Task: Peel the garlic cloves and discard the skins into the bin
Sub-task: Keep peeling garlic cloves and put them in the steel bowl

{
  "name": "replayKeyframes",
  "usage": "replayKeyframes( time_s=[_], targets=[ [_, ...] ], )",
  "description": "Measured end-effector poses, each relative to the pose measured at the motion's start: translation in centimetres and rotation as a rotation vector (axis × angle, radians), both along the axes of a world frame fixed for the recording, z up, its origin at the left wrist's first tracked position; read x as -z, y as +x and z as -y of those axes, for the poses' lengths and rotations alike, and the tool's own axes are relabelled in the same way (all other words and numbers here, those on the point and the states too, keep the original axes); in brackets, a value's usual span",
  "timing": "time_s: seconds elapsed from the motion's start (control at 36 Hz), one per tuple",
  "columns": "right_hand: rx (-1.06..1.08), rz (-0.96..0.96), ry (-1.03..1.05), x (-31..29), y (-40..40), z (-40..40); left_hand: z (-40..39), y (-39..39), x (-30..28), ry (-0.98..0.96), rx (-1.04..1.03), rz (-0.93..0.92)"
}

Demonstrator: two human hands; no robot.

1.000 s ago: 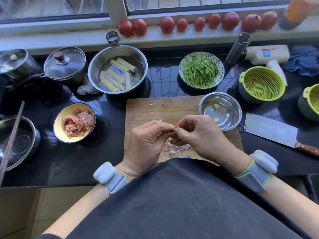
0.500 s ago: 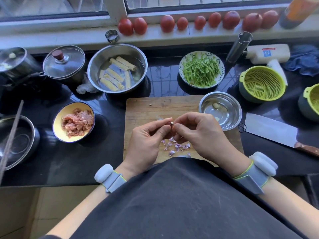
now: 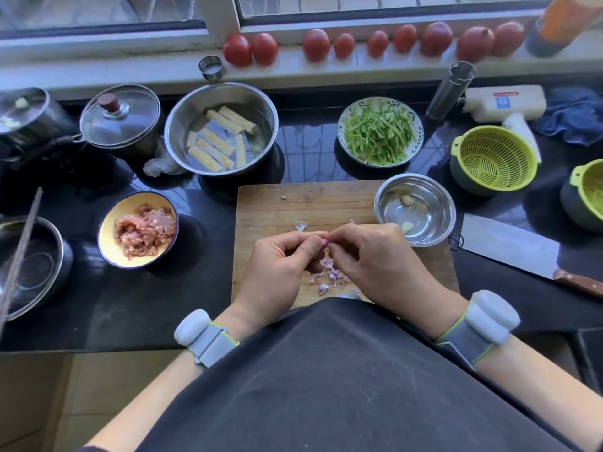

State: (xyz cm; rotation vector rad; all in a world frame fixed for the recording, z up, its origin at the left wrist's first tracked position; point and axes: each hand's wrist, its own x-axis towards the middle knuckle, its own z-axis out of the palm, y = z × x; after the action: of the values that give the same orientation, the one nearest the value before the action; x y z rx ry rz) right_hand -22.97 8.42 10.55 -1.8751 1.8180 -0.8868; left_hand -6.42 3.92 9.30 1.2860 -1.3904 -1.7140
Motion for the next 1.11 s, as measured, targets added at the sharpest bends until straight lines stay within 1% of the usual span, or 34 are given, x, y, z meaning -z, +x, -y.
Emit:
replayKeyframes(
  time_s=[0.06,0.17,0.28,0.33,0.39,0.56,0.58,0.67,0.75,0.81,0.89,0.97,1.06,1.11],
  targets=[
    [0.011,-0.065,-0.021,0.3,0.1,0.0,0.0,-0.2,0.1,0.063,-0.006,-0.012],
    [0.011,-0.124,0.003,0.9,0.2,0.0,0.0,-0.8,0.0,0.182,-0.023,0.009],
    [-0.036,-0.09,0.058,1.4,0.0,-0.2,0.2,-1.0,-0.1,0.439,0.004,-0.027],
    [-0.047,-0.082,0.095,1.5,0.0,-0.2,0.2,-1.0,0.1,0.502,0.017,-0.028],
    [-0.034,-0.048,0.132,1.6,0.0,-0.1,0.1,-0.9,0.5,0.529,0.007,-0.041],
    [0.196,0.243,0.345,2.2,-0.3,0.0,0.4,-0.4,1.4,0.598,-0.021,-0.178],
    [0.216,0.246,0.382,2.5,-0.4,0.1,0.4,-0.1,1.7,0.617,-0.014,-0.202],
    [0.236,0.166,0.508,3.8,-1.2,0.5,0.6,0.5,2.6,0.683,0.019,-0.279],
    [0.22,0.057,0.642,5.4,-1.4,0.6,0.6,0.9,3.3,0.703,0.035,-0.309],
    [0.199,-0.008,0.688,6.2,-1.3,0.6,0.4,1.0,3.6,0.706,0.035,-0.327],
    [0.186,-0.032,0.712,6.9,-1.4,0.5,0.3,1.1,3.9,0.7,0.014,-0.356],
    [0.227,0.069,0.714,6.8,-1.7,0.5,0.3,1.1,4.1,0.675,-0.026,-0.374],
    [0.242,0.117,0.624,5.5,-1.7,0.5,0.3,1.1,4.2,0.65,-0.063,-0.366],
    [0.229,0.212,0.557,4.4,-1.4,0.5,0.3,1.0,4.2,0.634,-0.073,-0.359]
  ],
)
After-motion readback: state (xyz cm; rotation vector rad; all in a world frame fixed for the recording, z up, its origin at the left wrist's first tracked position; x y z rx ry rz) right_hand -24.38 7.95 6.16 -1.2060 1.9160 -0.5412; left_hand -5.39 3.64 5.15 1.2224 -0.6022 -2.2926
